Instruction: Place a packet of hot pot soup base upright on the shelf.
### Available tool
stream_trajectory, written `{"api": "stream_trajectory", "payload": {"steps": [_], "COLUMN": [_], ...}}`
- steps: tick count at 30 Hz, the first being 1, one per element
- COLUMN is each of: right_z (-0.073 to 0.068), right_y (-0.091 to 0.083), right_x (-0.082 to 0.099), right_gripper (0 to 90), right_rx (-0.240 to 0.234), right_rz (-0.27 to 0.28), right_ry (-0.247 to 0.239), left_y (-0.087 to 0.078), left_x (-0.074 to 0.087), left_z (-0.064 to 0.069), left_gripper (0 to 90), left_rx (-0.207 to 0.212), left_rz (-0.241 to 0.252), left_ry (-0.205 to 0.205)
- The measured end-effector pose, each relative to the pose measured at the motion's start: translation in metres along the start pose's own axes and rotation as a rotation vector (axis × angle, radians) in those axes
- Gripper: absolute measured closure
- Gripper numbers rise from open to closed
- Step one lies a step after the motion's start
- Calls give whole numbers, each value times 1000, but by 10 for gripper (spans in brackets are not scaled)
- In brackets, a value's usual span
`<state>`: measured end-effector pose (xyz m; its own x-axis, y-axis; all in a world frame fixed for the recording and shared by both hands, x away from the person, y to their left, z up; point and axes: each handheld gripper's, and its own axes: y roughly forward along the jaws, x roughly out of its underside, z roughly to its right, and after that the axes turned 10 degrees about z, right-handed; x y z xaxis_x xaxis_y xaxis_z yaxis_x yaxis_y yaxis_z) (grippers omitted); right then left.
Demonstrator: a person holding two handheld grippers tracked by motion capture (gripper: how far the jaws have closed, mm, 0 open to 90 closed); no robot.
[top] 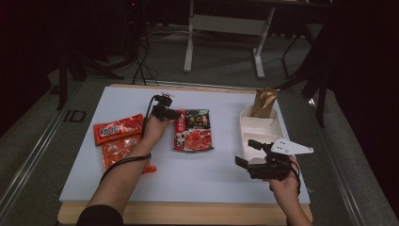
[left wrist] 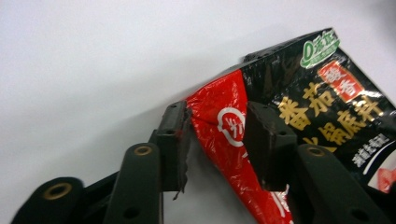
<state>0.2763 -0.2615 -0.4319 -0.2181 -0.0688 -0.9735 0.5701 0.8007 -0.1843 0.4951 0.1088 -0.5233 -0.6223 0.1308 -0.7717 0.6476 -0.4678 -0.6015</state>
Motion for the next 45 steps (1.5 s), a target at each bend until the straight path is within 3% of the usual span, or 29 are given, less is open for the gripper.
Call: {"api": "stream_trajectory", "payload": {"steps": [3,7,11,16,20,23,25,26,28,30,38,45], "right_z": [0,0,-1,-1,-1,-1,0,0,0,0,0,0], "right_y": [0,0,2,3,2,2,2,3,3,4,4,2], "right_x": [0,0,1,1,0,1,1,2,2,2,1,-1], "right_gripper": [151,151,151,151,151,150,150,150,151,151,151,149], "right_rx": [0,-1,-4,-7,-7,-7,-7,-6,-7,-8,-3,14], "right_rz": [-1,-4,-9,-14,-10,-14,-15,-16,-17,-18,-17,-1], "right_ry": [0,-3,-2,-5,-4,-7,-6,-5,-5,-9,-7,-12], "left_y": [-1,2,5,9,17,18,19,20,19,19,11,-10], "left_x": [0,2,2,3,7,8,7,7,6,6,1,-6], "left_z": [1,0,-2,-5,-2,1,2,3,8,9,17,26], "left_gripper": [565,550,511,506,498,529,573,659,764,809,874,879], "left_rx": [-37,-29,-13,-21,-9,-6,9,15,-22,-23,-21,8], "left_rz": [-8,-17,-9,-7,-47,-44,-56,-59,-54,-52,-10,61], "left_ry": [21,-9,-67,-104,-129,-96,-109,-110,-77,-67,-48,-38]}}
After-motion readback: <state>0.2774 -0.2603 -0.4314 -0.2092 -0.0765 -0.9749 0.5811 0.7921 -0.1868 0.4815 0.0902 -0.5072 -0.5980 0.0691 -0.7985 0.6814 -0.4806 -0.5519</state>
